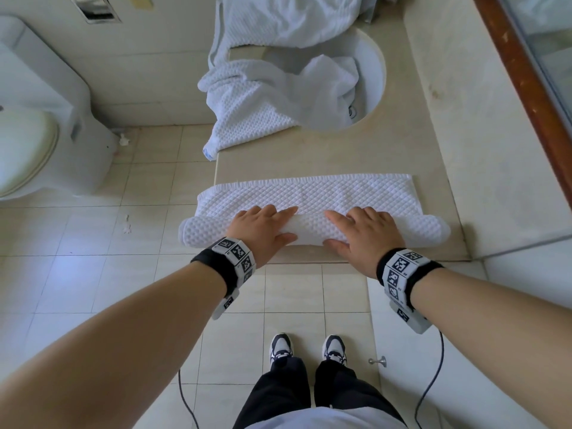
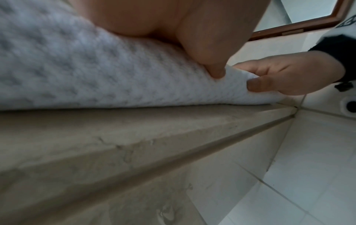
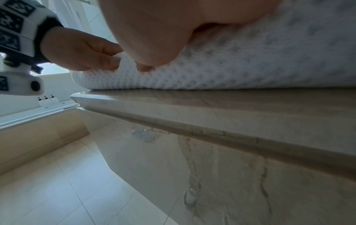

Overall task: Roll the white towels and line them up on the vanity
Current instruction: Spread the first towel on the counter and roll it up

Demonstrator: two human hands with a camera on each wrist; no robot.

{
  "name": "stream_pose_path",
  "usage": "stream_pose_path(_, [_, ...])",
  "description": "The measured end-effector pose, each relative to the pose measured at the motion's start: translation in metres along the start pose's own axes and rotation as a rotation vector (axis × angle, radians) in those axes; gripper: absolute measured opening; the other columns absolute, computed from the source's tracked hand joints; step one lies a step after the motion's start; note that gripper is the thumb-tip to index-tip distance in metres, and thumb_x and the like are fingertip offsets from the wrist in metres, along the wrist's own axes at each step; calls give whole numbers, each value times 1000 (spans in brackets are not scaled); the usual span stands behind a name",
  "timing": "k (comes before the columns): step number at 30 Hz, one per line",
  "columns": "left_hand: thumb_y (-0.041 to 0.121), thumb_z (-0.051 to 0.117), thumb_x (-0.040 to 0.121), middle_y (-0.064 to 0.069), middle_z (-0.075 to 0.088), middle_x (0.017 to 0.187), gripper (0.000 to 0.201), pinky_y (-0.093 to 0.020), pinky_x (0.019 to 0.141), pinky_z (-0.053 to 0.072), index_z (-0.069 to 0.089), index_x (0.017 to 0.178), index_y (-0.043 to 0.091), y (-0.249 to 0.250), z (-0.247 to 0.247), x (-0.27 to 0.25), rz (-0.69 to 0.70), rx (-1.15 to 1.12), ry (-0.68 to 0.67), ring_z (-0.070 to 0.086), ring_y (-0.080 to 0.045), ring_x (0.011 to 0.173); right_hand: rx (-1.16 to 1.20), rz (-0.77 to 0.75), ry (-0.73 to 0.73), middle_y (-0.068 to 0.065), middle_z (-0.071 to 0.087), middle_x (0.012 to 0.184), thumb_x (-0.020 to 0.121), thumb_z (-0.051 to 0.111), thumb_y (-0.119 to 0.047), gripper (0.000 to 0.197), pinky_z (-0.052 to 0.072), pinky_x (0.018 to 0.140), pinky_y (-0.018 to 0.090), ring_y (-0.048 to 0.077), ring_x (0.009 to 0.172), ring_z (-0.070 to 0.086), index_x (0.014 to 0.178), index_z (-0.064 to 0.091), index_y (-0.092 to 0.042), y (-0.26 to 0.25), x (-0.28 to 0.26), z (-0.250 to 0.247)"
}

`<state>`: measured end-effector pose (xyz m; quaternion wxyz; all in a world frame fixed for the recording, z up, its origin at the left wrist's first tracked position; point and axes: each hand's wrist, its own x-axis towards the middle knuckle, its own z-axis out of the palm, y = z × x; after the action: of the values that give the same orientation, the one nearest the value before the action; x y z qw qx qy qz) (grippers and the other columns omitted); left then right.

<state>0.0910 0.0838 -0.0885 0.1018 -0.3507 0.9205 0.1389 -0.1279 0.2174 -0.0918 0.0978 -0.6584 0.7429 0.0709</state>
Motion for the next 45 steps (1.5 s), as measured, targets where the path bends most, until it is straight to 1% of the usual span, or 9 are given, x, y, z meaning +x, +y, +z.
stream_pose_path(6, [67,27,96,7,54,117,60,-41,101,38,22,151,44,-7,-4,-7,-16,-44,-120,52,-20,113,124,-55,-117,-4,58,119,91,13,-77,72,42,93,40,20,110,53,148,29,-37,-7,3,-10])
stream_pose_path(11, [68,26,96,5,54,127,56,-41,104,37,27,149,49,-12,-6,3,-60,-117,-190,49,-23,123,233,-87,-205,-1,63,130,90,17,-80,74,49,93,40,21,113,60,150,29,-38,-1,18,-13])
stream_pose_path(17, [76,18,88,9,45,118,65,-40,105,35,30,146,50,-18,-2,12,-89,-86,-101,41,-17,121,158,-53,-117,1,51,122,87,10,-83,79,40,92,40,22,112,48,152,19,-38,3,27,-4])
stream_pose_path(25, [77,18,89,7,43,120,64,-40,105,35,30,146,50,-20,-3,23,-123,-83,-107,41,-17,122,206,-33,-186,1,49,125,81,9,-86,86,40,98,42,22,117,46,151,24,-38,8,42,-9])
stream_pose_path(29, [81,13,83,7,44,123,70,-43,106,34,30,145,53,-21,-3,24,-137,-91,-119,41,-19,124,192,-36,-71,-3,52,120,89,20,-78,72,41,93,39,19,110,47,144,37,-35,-1,27,-12])
stream_pose_path(32, [80,18,85,6,44,126,66,-44,106,35,28,145,54,-21,-3,25,-145,-102,-118,42,-20,125,181,-49,25,-7,51,115,92,32,-72,65,41,89,36,17,103,46,144,41,-35,-6,6,-5])
stream_pose_path(37, [78,19,88,5,45,128,65,-43,104,36,22,147,52,-18,-3,21,-137,-93,-94,43,-20,125,39,-46,50,-4,51,110,90,26,-75,71,39,85,38,19,97,45,151,31,-39,-9,-2,4])
stream_pose_path(41, [69,26,93,4,43,128,68,-39,102,36,4,153,44,-10,1,1,-68,-38,15,43,-19,119,9,-63,-7,-4,47,113,89,19,-79,75,37,87,37,19,102,42,154,14,-42,-7,7,-2])
stream_pose_path(45, [68,34,90,4,44,126,70,-41,100,35,20,152,40,-5,12,-27,-3,69,131,44,-23,114,30,-53,-24,-5,46,114,87,20,-79,76,36,89,36,19,104,42,154,14,-43,-6,11,-4])
